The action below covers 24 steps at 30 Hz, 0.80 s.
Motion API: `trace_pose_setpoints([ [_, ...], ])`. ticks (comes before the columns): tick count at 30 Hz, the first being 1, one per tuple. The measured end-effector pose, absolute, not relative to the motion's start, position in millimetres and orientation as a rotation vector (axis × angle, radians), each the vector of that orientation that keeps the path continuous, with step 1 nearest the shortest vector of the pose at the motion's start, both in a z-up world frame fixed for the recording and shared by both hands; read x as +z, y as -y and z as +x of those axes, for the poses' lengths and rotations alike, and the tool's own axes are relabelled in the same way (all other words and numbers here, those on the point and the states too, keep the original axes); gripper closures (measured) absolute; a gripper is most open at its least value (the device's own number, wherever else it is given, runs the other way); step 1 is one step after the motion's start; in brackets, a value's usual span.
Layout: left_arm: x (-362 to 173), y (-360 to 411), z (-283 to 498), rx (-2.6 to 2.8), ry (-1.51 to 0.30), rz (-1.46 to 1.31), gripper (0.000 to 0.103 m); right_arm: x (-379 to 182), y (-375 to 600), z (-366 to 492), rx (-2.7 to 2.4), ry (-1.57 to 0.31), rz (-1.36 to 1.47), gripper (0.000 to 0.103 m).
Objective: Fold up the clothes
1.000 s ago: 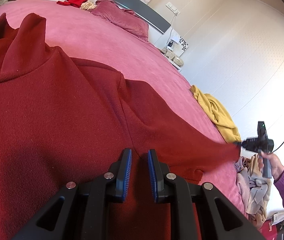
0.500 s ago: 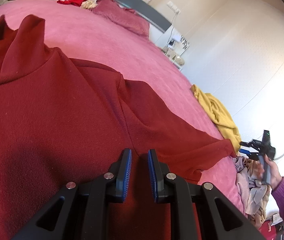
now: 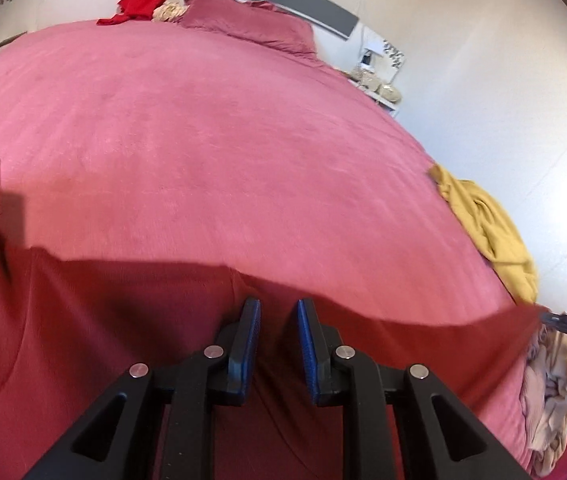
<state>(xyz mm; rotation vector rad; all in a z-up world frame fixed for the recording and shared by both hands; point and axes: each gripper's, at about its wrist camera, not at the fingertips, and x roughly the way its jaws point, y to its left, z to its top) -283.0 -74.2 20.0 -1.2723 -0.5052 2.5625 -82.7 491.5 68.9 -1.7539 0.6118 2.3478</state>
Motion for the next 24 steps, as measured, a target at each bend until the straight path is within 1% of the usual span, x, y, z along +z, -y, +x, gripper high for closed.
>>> trace_pose_setpoints([
  [3,16.4,76.0,-287.9,2.568,0.528,-1.254,0.084,67.7,-500.6,-74.2,2.279,-0.648,-1.817,0.096],
  [8,17.5,82.1,-281.3,2.568,0.576,-1.216,0.084,59.1,-511.5,-63.6,2.17,-0.715,-1.885,0.092],
  [9,19.9,85.0,-279.9,2.559,0.601,-1.217,0.084,66.5,-512.0,-65.0,2.193,-0.703,-1.841,0.087],
  [11,26.9,92.1,-272.3,2.561,0.639,-1.207,0.084,88.8,-512.8,-67.3,2.228,-0.608,-1.707,0.077],
  [13,34.2,95.5,-257.7,2.586,0.652,-1.156,0.084,112.6,-511.8,-69.7,2.244,-0.483,-1.564,0.044],
  [14,37.8,97.1,-250.2,2.598,0.659,-1.129,0.084,124.5,-511.4,-70.9,2.248,-0.421,-1.492,0.04],
  [16,41.0,97.9,-229.1,2.595,0.686,-1.088,0.084,130.5,-506.4,-79.3,2.316,-0.433,-1.491,0.04],
  [19,35.5,97.5,-207.2,2.57,0.737,-1.084,0.084,114.6,-491.1,-100.6,2.337,-0.551,-1.58,0.04],
  [24,15.6,92.1,-166.7,2.534,0.738,-1.178,0.083,78.2,-467.2,-126.6,2.316,-0.55,-1.687,0.04],
])
